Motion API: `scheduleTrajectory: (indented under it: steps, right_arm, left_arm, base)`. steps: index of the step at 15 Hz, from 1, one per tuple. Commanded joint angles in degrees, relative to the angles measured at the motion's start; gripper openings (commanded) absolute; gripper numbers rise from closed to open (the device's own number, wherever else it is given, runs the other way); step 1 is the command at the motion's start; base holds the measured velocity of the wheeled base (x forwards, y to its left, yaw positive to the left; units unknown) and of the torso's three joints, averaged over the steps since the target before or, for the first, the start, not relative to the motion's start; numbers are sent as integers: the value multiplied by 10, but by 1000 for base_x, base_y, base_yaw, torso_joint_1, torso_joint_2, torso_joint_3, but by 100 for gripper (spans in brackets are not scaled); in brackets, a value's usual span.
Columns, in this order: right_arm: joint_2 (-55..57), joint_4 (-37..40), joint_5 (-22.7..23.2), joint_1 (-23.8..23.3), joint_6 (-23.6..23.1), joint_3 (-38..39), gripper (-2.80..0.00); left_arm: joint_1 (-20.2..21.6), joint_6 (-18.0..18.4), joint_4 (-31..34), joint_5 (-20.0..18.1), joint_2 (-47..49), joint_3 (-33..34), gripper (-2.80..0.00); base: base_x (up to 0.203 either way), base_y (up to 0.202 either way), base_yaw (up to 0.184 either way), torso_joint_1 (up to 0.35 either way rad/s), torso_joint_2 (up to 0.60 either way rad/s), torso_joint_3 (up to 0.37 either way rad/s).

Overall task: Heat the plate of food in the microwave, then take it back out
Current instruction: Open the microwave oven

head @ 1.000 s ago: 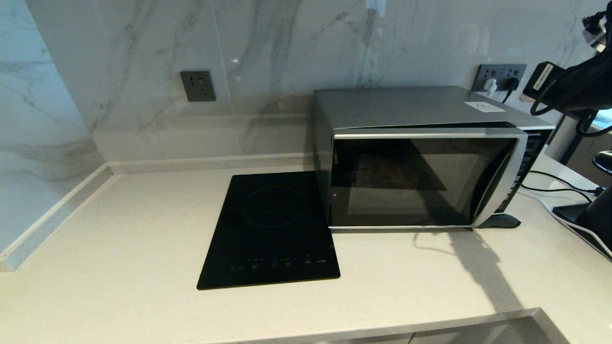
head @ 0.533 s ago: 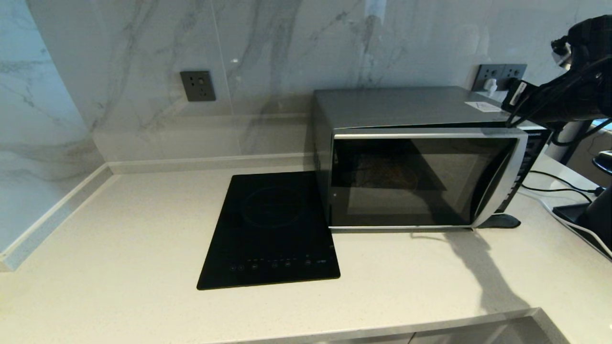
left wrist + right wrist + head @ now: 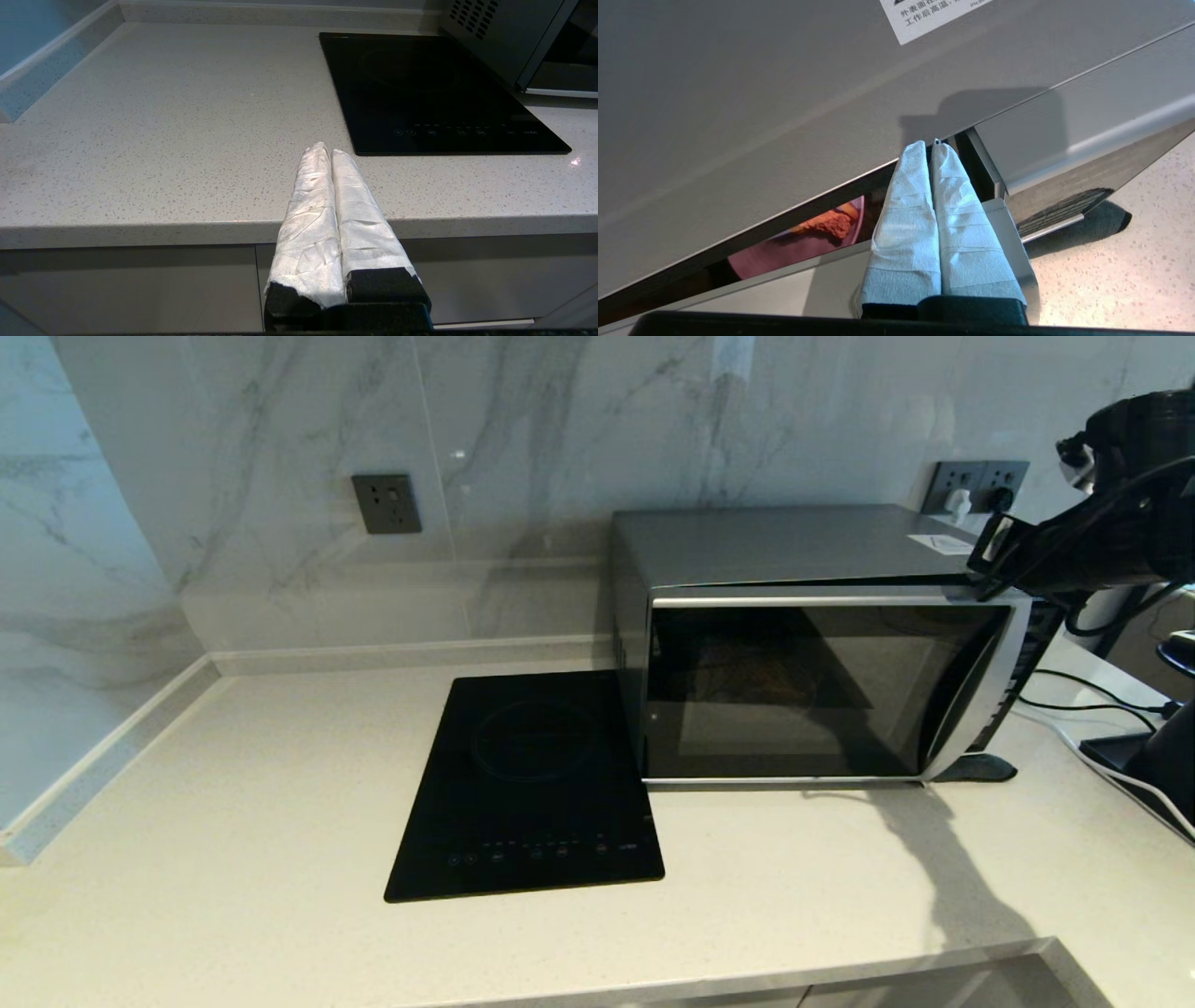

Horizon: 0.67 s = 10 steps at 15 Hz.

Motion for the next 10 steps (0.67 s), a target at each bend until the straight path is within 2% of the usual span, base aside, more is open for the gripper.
scheduleTrajectory:
  steps: [1, 10]
  right_arm:
    - [-4, 1, -3, 0, 1, 3, -280]
    - [-80, 1, -4, 13, -30, 115, -280]
  left_arm:
    - [0, -1, 0, 0, 1, 0, -280]
    - [0, -1, 0, 0, 1, 0, -280]
  base:
    - [0, 0, 0, 0, 0, 0]
    - [0, 0, 0, 0, 0, 0]
